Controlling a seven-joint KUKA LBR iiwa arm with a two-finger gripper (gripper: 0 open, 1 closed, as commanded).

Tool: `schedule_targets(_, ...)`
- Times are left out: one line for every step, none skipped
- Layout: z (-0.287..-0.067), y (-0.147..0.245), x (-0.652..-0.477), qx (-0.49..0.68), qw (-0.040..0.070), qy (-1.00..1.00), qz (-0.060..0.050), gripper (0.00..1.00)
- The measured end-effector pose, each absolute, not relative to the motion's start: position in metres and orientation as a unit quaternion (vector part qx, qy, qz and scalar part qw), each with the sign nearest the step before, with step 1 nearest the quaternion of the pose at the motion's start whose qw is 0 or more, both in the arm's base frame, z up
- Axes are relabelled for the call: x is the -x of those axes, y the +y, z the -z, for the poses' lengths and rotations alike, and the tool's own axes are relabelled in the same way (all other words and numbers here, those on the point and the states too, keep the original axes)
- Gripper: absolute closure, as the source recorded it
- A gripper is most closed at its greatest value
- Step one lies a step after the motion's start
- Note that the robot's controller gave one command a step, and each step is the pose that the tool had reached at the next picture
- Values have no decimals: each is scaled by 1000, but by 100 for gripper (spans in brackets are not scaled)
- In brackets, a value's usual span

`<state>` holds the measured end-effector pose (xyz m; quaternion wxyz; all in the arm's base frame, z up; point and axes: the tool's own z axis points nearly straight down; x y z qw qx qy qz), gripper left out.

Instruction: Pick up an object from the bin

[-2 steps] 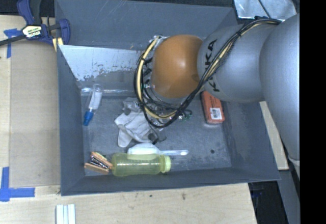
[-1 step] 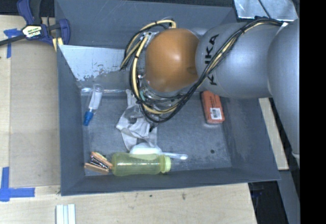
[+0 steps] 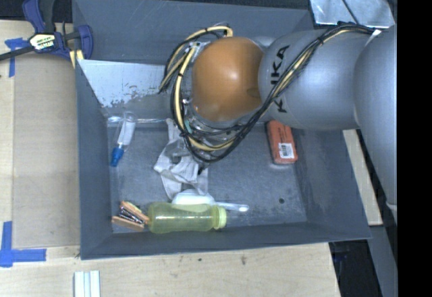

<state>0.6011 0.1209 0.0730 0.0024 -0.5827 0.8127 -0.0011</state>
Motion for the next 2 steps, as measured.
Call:
schedule_targets(-77, 121, -600, 582, 1, 813, 0, 100)
schedule_targets(-97, 121, -597, 582, -3, 813, -2, 100)
